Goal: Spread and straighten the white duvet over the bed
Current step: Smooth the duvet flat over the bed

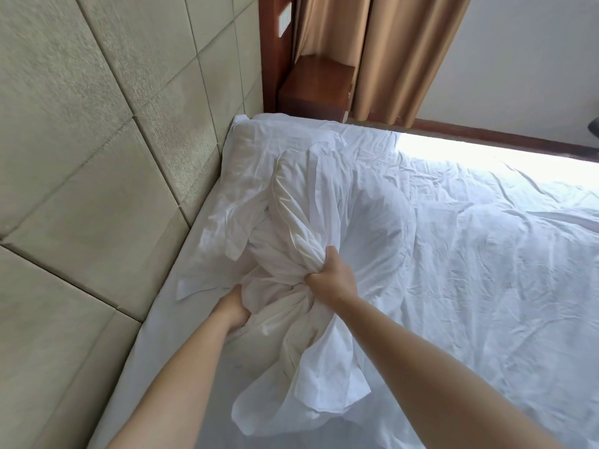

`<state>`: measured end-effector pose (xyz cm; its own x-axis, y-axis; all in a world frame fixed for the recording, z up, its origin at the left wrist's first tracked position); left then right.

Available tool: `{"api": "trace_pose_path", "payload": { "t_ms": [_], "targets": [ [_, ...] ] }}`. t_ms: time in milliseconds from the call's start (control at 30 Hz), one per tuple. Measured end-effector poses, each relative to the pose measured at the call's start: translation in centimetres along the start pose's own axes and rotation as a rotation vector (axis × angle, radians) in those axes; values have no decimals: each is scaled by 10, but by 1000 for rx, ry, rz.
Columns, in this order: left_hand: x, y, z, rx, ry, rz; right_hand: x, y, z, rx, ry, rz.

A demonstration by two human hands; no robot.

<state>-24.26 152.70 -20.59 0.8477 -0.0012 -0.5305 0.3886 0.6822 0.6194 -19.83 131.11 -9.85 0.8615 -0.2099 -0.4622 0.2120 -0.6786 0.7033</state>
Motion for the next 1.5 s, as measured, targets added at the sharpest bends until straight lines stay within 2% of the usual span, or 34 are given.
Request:
{"api": "trace_pose_path", "payload": {
  "t_ms": [100,267,333,433,500,567,733,900,1033,1100,1167,1233,1267,1300,1400,1500],
  "targets": [
    [-2,-1,15,121,-44,-69,-6,7,1,11,-2,16],
    [-9,13,31,44,0,-12,-17,20,-4,90,64,-26],
    [-14,15,45,-123,-8,57,-22,29,0,105,75,-6],
    [-33,16,83,-547,-42,120,-27,39,13,104,37,41],
    [-50,15,102,-689,-64,22,-32,43,18,107,15,60],
    [-74,11,112,-700,-57,-141,-37,52,23,129,-4,73],
    [-114,-1,148,-614,-206,-319,-53,73,37,197,-73,55],
    [-134,-32,178,-351,-334,-400,-68,87,53,166,-83,76],
    [-135,-35,157,-319,-279,-379,-78,93,72,179,-95,98],
    [-134,-35,148,-478,-225,-334,-82,94,80,182,-94,127],
    [-121,-29,136,-678,-192,-130,-84,100,86,184,-104,164],
    [-109,-13,109,-493,-168,157,-84,109,94,178,-131,199],
    [-109,-11,97,-325,-122,203,-84,113,98,174,-145,219],
    [-109,-15,87,-190,-69,181,-83,116,102,169,-159,238],
    [-115,-43,64,-126,91,-14,-81,120,110,151,-187,273],
    [-105,-55,37,-97,191,-13,-78,114,113,132,-189,273]
  ]
}}
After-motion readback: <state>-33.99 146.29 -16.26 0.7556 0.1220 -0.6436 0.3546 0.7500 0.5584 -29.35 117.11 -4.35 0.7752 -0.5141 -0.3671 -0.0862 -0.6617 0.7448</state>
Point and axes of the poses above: each hand's wrist, its own x-axis towards the middle knuckle, its own y-axis out of the back of the hand, z = x × y, the point moved 8 cm from there along x, towards the middle knuckle, and after that the axes turned 12 degrees about -y, right-handed, at the moved point
